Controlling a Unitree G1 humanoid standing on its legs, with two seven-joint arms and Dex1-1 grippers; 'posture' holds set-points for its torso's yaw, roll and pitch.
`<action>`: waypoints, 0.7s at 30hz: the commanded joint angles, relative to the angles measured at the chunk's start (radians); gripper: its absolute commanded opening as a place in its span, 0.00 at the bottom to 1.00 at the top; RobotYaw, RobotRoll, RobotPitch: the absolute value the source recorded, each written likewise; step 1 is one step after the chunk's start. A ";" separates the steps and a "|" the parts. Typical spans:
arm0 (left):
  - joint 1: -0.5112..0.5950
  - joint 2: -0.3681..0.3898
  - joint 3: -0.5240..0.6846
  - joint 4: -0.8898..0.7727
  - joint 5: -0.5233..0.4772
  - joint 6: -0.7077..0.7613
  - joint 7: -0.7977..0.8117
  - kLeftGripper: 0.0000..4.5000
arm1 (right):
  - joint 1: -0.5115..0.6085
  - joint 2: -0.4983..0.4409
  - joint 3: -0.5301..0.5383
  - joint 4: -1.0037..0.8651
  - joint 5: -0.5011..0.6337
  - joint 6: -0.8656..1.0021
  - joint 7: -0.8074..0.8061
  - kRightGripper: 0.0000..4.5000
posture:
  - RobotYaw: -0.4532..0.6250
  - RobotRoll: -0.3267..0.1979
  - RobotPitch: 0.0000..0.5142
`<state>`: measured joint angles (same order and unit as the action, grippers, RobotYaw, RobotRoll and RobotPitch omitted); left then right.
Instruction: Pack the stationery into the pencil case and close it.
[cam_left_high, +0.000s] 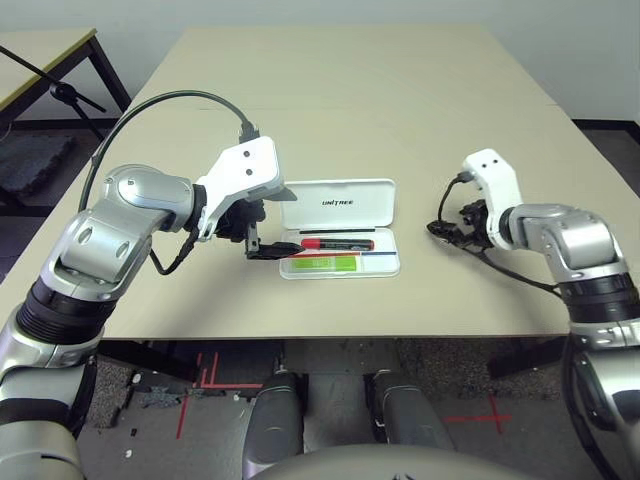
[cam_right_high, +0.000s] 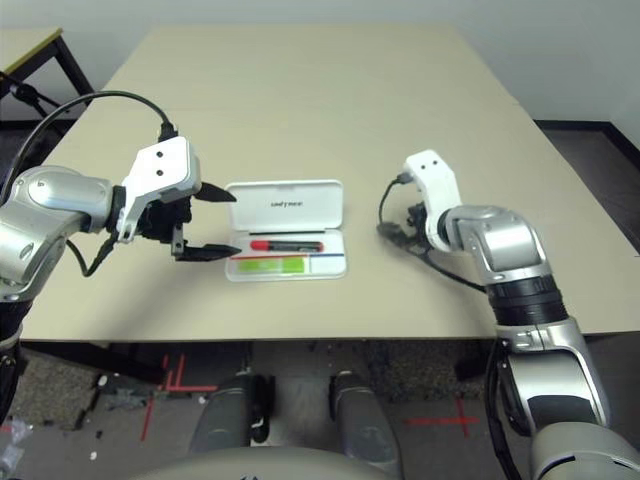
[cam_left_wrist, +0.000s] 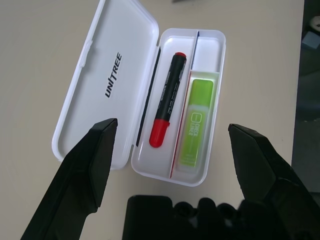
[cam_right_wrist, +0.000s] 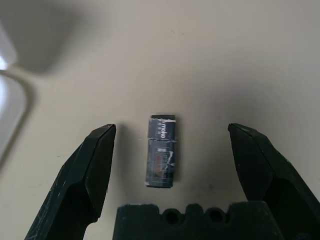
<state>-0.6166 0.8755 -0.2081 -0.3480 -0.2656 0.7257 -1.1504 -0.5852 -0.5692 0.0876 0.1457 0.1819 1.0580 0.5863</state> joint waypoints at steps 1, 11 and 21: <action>-0.002 0.003 -0.022 -0.015 0.005 0.007 0.008 1.00 | -0.003 0.012 0.021 0.032 -0.010 -0.018 -0.003 1.00 | 0.37 0.62 0.19; -0.008 -0.002 -0.037 -0.001 0.015 -0.001 0.012 1.00 | -0.005 -0.021 0.018 0.021 -0.007 -0.031 0.028 0.25 | 0.36 0.62 0.19; -0.012 -0.015 -0.045 0.010 0.022 -0.007 0.025 1.00 | -0.016 -0.147 0.064 0.035 -0.013 -0.315 0.280 0.07 | 0.36 0.62 0.16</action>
<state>-0.6184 0.8656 -0.2383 -0.3419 -0.2516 0.7248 -1.1304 -0.5956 -0.7007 0.1234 0.1657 0.1752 0.8126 0.8089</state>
